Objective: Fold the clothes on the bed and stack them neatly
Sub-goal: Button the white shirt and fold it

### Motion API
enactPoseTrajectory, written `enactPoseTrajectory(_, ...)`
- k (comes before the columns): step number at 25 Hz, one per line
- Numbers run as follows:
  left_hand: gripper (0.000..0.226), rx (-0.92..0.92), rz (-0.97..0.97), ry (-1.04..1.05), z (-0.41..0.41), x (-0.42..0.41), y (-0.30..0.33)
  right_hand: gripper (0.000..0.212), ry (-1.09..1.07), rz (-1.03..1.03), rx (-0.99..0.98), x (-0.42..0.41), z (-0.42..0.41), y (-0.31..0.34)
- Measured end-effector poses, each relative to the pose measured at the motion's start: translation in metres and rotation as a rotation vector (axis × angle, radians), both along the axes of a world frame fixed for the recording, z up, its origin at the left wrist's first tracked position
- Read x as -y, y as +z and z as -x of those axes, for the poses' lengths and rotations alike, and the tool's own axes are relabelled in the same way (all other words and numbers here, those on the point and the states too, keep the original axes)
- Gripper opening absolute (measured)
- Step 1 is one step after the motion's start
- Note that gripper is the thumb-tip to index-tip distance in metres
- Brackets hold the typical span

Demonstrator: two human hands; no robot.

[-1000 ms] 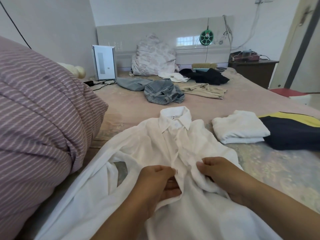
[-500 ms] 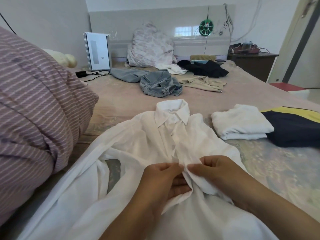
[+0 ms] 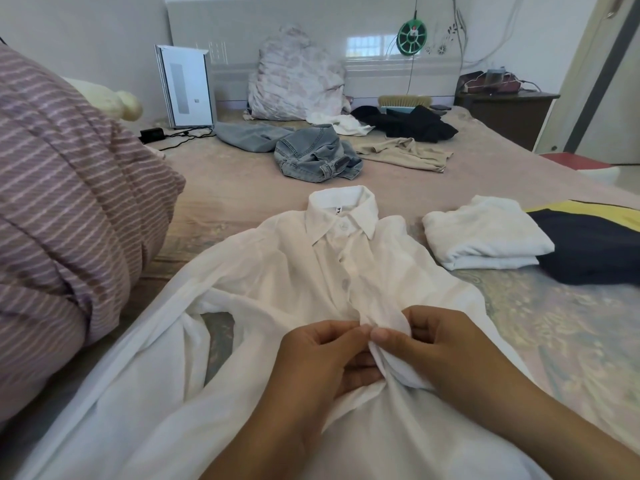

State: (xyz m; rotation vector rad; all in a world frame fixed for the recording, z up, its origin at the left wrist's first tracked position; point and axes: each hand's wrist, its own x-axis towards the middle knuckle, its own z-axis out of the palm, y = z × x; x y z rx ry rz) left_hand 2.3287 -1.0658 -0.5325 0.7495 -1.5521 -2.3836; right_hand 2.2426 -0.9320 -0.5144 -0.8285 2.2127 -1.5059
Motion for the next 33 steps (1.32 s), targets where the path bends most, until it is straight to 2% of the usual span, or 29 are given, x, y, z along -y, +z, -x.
enactPoseTrajectory(7,0.021,-0.043,-0.029,0.009,-0.003,0.002,-0.003,0.030,-0.027,0.077,0.135,-0.001,-0.001,-0.001)
enactPoseTrajectory(16,0.031,-0.059,-0.075,0.036,-0.001,0.002,-0.002,0.025,-0.014,0.083,0.151,-0.003,0.002,-0.004)
enactPoseTrajectory(20,0.021,-0.046,-0.098,0.004,-0.002,0.001,-0.004,0.041,0.030,0.093,0.211,-0.004,0.003,-0.004)
enactPoseTrajectory(23,0.020,-0.028,-0.079,0.013,-0.002,0.002,-0.005,0.043,0.057,0.113,0.227,-0.005,0.003,-0.002)
enactPoseTrajectory(25,0.020,-0.017,-0.067,0.025,-0.001,0.000,-0.005,0.046,0.067,0.075,0.158,-0.005,0.003,0.000)
enactPoseTrajectory(29,0.018,-0.006,0.062,0.048,-0.001,-0.006,-0.003,0.048,0.058,-0.120,-0.200,-0.001,-0.006,-0.004)
enactPoseTrajectory(33,0.013,-0.019,0.136,0.073,-0.003,-0.006,-0.002,0.045,0.070,-0.166,-0.267,-0.001,-0.005,-0.005)
